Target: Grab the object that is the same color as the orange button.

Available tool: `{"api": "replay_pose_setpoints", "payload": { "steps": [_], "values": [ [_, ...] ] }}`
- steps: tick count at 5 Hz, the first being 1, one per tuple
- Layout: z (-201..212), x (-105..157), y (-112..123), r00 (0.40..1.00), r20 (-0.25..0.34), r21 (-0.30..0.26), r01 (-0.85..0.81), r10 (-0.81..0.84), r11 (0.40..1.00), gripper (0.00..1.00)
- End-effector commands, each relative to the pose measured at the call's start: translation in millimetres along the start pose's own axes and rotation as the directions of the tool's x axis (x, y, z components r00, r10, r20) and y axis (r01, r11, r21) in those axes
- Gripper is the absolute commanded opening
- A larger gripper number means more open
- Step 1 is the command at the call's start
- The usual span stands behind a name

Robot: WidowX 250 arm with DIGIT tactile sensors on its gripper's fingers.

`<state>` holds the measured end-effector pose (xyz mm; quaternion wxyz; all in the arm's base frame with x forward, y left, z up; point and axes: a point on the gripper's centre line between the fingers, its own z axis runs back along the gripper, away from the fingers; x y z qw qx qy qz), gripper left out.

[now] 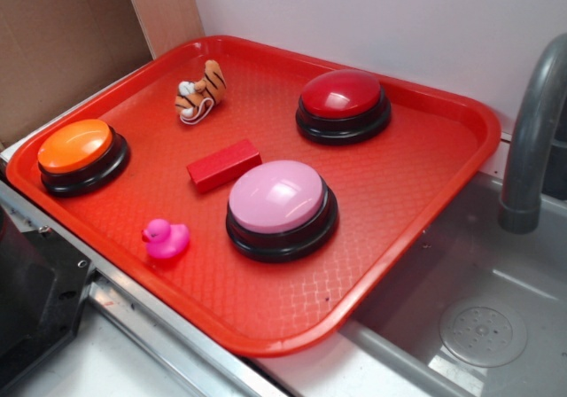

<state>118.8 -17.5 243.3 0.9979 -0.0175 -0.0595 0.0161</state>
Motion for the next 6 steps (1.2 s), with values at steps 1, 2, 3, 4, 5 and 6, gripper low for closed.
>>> {"api": "replay_pose_setpoints", "payload": {
  "steps": [1, 2, 3, 4, 5, 6],
  "values": [
    [0.0, 0.0, 0.0, 1.0, 0.0, 0.0, 0.0, 0.0, 1.0, 1.0],
    [0.0, 0.0, 0.0, 1.0, 0.0, 0.0, 0.0, 0.0, 1.0, 1.0],
    [-10.4, 49.2, -2.7, 0.998, -0.038, 0.066, 0.052, -0.049, 0.996, 1.0],
    [-32.0, 97.5, 16.2, 0.998, -0.058, 0.135, 0.041, -0.033, 0.99, 1.0],
    [-53.1, 144.9, 41.0, 0.995, -0.1, 0.133, -0.002, 0.016, 0.991, 1.0],
    [-76.7, 159.8, 75.9, 0.988, -0.152, 0.145, 0.021, 0.001, 0.989, 1.0]
  ]
}}
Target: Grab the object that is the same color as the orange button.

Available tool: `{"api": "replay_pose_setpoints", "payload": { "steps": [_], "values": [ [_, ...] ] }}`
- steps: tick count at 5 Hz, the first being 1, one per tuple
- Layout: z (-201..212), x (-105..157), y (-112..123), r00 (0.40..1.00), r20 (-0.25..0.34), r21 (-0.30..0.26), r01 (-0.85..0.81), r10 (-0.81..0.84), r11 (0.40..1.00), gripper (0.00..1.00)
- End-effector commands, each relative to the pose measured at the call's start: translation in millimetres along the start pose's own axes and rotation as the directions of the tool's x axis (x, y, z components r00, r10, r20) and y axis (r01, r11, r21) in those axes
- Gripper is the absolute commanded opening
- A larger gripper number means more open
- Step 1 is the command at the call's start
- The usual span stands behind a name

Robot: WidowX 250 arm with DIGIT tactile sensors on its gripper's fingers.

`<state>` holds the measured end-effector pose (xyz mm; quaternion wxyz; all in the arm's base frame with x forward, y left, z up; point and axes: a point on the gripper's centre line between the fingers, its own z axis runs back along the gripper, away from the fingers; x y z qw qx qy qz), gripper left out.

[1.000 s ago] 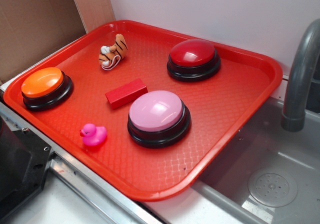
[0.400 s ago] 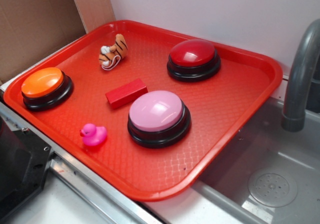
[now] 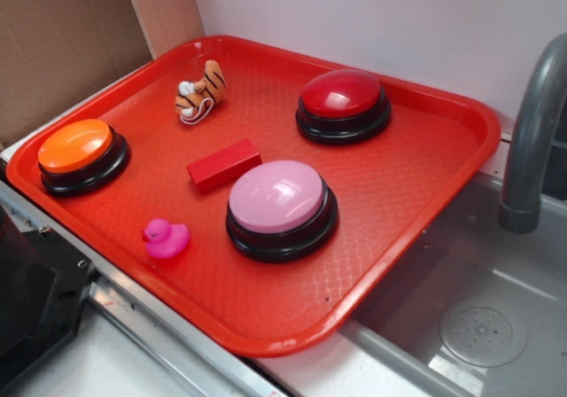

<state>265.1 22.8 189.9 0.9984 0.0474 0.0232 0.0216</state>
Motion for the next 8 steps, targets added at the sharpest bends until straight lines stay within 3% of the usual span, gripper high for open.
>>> {"api": "replay_pose_setpoints", "payload": {
  "steps": [1, 2, 3, 5, 6, 8],
  "values": [
    [-38.7, 20.4, 67.1, 0.999, -0.016, 0.04, 0.043, -0.042, 0.998, 1.0],
    [-67.5, 7.8, 74.0, 0.996, -0.068, 0.061, 0.066, -0.062, 0.996, 1.0],
    [-100.7, 13.0, 70.7, 0.995, -0.075, 0.006, 0.066, -0.066, 0.998, 1.0],
    [-132.8, 27.1, 50.6, 0.99, 0.035, -0.041, 0.136, -0.135, 0.99, 1.0],
    [-144.2, 26.0, 49.2, 0.991, 0.019, -0.064, 0.132, -0.131, 0.989, 1.0],
    [-173.5, 29.6, 52.7, 0.99, -0.069, -0.093, 0.115, -0.122, 0.989, 1.0]
  ]
}}
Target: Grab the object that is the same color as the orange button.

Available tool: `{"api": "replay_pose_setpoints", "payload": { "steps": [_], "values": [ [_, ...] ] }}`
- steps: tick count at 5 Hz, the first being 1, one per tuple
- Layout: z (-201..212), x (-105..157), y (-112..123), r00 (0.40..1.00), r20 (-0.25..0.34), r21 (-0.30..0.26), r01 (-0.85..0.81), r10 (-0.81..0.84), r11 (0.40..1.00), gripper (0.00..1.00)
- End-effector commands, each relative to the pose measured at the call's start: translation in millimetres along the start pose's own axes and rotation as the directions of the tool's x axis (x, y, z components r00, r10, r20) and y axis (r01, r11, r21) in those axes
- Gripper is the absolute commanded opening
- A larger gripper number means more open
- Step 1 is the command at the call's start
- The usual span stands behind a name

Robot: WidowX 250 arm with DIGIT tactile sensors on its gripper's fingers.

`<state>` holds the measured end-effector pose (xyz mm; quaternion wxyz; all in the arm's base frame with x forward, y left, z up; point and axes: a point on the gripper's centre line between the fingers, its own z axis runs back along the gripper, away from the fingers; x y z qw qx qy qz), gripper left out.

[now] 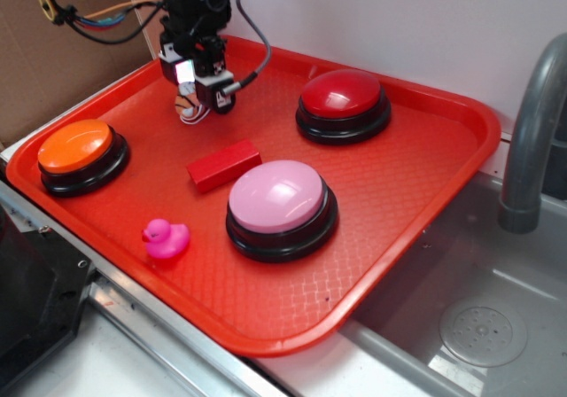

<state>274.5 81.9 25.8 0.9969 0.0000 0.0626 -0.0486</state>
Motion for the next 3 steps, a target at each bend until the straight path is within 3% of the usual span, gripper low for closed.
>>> {"api": "replay_pose_setpoints", "payload": {
  "steps": [1, 2, 3],
  "values": [
    [-10.5, 12.1, 10.5, 0.999, -0.017, -0.018, -0.031, 0.031, 0.999, 0.0],
    [4.8, 12.7, 1.9, 1.0, 0.011, -0.016, -0.009, 0.01, 1.0, 0.0],
    [51.0, 5.4, -23.6, 0.998, 0.044, -0.012, 0.041, -0.041, 0.999, 0.0]
  ]
}}
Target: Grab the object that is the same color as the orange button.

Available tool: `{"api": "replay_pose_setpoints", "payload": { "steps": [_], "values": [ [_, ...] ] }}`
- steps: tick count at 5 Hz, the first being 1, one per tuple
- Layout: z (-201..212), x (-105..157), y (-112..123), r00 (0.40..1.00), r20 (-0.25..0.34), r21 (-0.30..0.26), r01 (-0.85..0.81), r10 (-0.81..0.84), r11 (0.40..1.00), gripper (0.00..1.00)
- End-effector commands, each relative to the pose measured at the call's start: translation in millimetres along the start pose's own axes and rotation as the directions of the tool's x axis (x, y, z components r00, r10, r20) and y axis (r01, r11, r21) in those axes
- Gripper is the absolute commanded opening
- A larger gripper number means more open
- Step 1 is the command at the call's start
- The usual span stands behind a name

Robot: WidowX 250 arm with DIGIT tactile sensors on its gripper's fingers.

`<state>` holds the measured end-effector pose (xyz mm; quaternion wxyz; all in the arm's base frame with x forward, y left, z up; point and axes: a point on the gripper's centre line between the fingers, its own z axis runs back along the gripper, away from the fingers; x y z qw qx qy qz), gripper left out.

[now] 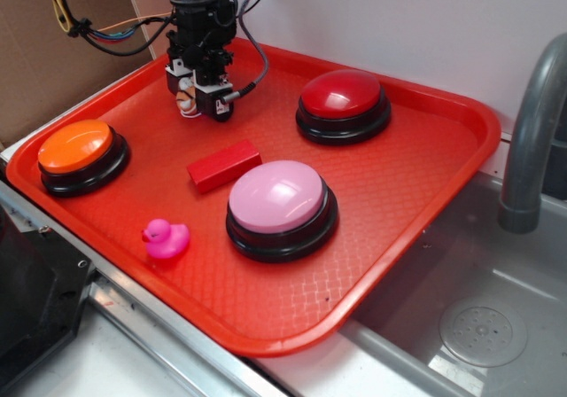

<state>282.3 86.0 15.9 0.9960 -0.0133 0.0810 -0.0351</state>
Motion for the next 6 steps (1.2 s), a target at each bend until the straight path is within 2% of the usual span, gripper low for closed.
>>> {"api": "replay_pose_setpoints", "payload": {
  "steps": [1, 2, 3, 4, 5, 6],
  "values": [
    [104.0, -26.2, -59.8, 0.99, 0.106, 0.069, 0.09, -0.097, 0.994, 0.0],
    [146.9, -58.8, -79.6, 0.987, 0.151, 0.11, 0.035, -0.051, 0.993, 0.0],
    [190.7, -92.9, -90.0, 0.981, 0.192, 0.098, -0.048, 0.029, 0.994, 0.0],
    [215.2, -124.0, -88.2, 0.98, 0.195, 0.074, -0.04, 0.025, 0.996, 0.0],
    [216.8, -137.4, -82.6, 0.975, 0.217, 0.078, -0.062, 0.044, 0.995, 0.0],
    [212.7, -134.4, -81.4, 0.975, 0.221, 0.077, -0.043, 0.025, 0.996, 0.0]
  ]
}}
